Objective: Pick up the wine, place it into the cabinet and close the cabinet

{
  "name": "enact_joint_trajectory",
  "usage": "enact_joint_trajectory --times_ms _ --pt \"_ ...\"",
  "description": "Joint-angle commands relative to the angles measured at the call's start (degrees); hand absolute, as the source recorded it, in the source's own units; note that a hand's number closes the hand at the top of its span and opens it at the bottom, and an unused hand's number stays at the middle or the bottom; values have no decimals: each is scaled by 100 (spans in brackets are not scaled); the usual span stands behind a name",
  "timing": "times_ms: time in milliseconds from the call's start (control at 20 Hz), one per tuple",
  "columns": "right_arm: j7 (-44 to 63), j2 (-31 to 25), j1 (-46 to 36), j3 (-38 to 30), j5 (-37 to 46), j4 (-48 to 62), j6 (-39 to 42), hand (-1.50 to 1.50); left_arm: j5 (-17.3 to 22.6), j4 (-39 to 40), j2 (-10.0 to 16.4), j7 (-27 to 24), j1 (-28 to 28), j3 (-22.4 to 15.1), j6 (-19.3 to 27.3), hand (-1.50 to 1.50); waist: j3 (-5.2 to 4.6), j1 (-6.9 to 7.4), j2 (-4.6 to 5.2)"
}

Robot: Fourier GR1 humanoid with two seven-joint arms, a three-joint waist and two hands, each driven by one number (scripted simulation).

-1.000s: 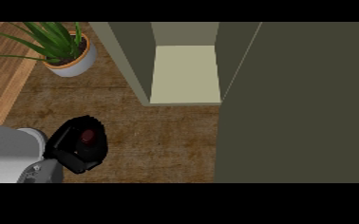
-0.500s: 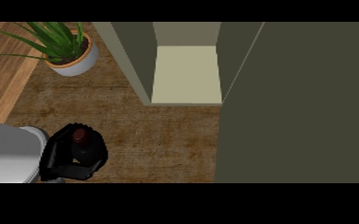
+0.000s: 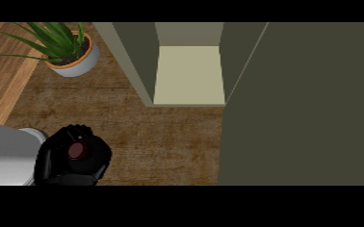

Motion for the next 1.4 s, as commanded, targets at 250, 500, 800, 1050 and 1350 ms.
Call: enact_joint_trajectory --times_ms 250,500,800,1050,1350 --pt "229 -48 19 -271 -417 -436 -9 -150 387 -2112 -181 1713 305 -1049 595 150 -2 -10 11" --pt "296 62 180 -162 -523 -743 -28 -150 162 -2921 -183 2491 385 -1707 1132 150 -2 -27 7" --pt "229 161 460 78 -255 -821 44 -150 86 -3286 -184 3140 -32 -2906 2087 150 -2 -53 -2" --pt "262 37 261 -167 -597 -731 147 -150 122 -2362 -184 3360 -1514 -3120 3016 150 -3 -123 21" --pt "286 174 204 -39 -410 -674 -8 -150 -7 -2599 -184 3721 -1836 -3840 3998 150 -4 -56 17"
